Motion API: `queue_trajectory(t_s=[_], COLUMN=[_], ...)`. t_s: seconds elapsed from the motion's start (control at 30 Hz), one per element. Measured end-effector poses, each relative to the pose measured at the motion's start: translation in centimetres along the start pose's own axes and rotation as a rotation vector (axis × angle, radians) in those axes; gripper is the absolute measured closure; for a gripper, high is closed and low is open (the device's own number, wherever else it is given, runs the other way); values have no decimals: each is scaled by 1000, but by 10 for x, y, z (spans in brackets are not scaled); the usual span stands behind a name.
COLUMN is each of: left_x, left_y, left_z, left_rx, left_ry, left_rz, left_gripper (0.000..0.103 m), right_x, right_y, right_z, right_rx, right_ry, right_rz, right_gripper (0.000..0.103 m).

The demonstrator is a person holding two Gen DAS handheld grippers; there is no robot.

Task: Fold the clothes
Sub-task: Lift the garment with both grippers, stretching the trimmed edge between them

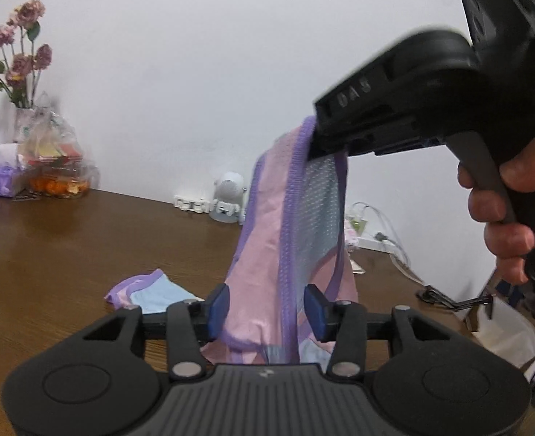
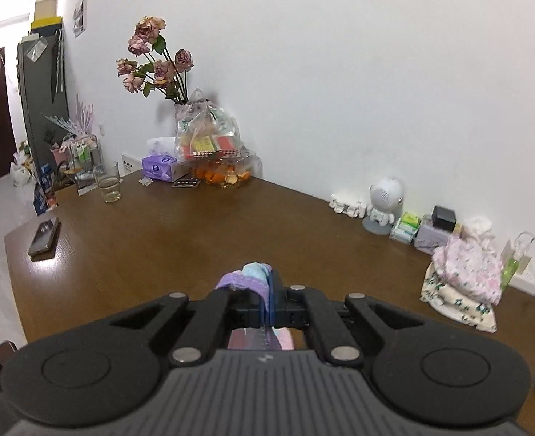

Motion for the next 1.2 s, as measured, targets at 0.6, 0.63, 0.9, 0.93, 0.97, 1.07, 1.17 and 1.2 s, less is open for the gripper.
queue_trajectory(t_s=[0.6,0.63,0.9,0.93,0.97,1.07,1.17,1.2], left_x=[26,24,3,-1,-4,-6,-2,0], left_y=[-13,-17,-39,-40,-42,-41,-33,-29], left_z=[-15,-13,5,7,7,7,3,2], left_rx=[-26,-33,-97,-102,-106,-109,-105,-102], left_ry=[-195,-185,-172,-175,-179,-211,-224,-223], left_rz=[32,24,-49,-64,-77,-105,-103,-98], left_gripper=[95,97,96,95,93,82,83,85], right_x=[-46,-51,-77,-78,-80,-84,-85,-84], right_y=[25,31,73,76,78,91,109,116], right_z=[19,21,35,37,39,42,44,44], right_rx=[-50,-41,-20,-24,-26,-22,-17,-16], right_ry=[205,206,152,143,140,140,132,132], right_rz=[-56,-60,-165,-179,-184,-186,-182,-176], right_gripper=[101,101,101,101,101,101,101,101])
Point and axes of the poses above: each gripper's, at about its wrist camera, not at the fingertips, and z roughly against the way its jaws point, x to its left, y to its underside, the point moved 9 cm from there along -z, roughly the way its jaws point, and after that the axes turned 11 degrees about z, right-handed, at the moved point
